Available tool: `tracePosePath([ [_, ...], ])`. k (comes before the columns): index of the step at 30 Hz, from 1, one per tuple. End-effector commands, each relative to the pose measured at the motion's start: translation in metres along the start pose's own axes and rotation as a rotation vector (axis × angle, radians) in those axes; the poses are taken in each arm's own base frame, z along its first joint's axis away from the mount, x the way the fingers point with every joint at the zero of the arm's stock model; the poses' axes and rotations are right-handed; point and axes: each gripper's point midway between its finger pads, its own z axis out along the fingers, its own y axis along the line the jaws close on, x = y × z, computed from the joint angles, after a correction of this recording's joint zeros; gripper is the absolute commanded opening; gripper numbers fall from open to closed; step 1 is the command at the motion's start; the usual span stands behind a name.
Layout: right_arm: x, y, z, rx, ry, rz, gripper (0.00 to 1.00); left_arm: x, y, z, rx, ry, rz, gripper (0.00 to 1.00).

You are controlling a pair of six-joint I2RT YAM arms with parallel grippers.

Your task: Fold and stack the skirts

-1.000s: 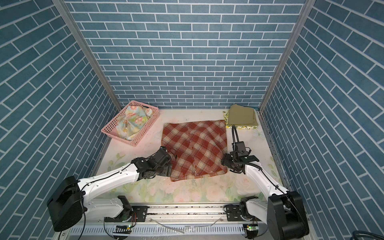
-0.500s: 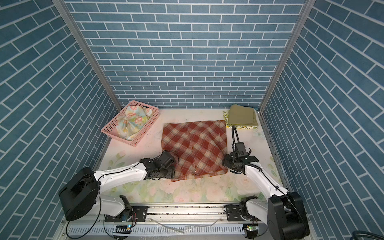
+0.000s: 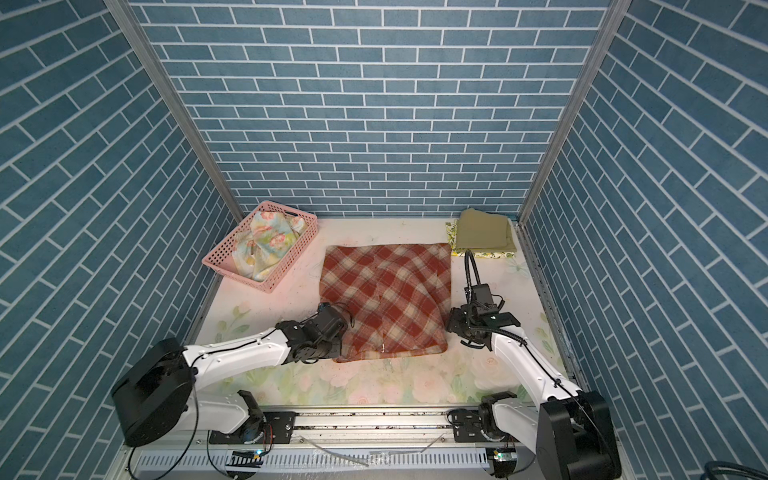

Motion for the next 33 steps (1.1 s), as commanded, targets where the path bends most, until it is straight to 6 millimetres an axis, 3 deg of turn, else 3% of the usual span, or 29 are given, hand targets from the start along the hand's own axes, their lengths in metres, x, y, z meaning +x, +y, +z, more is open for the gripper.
tracePosePath([
  [1, -0.012, 0.008, -0.004, -0.01, -0.027, -0.024, 0.66, 0.012, 0.055, -0.006, -0.138, 0.031, -0.046, 0.0],
  [4, -0.013, 0.011, -0.002, -0.025, -0.03, -0.035, 0.67, 0.012, 0.065, -0.007, -0.13, 0.027, -0.087, 0.0],
  [8, -0.021, 0.022, 0.003, -0.061, -0.053, -0.029, 0.67, 0.013, 0.064, -0.002, -0.129, 0.041, -0.089, 0.0],
  [14, -0.07, 0.046, 0.014, -0.073, -0.119, -0.038, 0.66, 0.015, 0.06, 0.006, -0.121, 0.062, -0.079, 0.0],
  [19, -0.103, 0.074, 0.039, -0.072, -0.099, -0.065, 0.6, 0.018, 0.063, 0.009, -0.125, 0.064, -0.079, 0.0],
  [23, -0.103, 0.092, 0.064, -0.048, -0.039, -0.109, 0.55, 0.019, 0.062, 0.011, -0.123, 0.066, -0.079, 0.0],
  [30, -0.103, 0.096, 0.11, 0.058, 0.021, -0.148, 0.46, 0.019, 0.059, 0.016, -0.116, 0.076, -0.064, 0.0],
  [33, -0.096, 0.093, 0.128, 0.11, 0.071, -0.171, 0.35, 0.019, 0.058, 0.018, -0.11, 0.079, -0.06, 0.0],
])
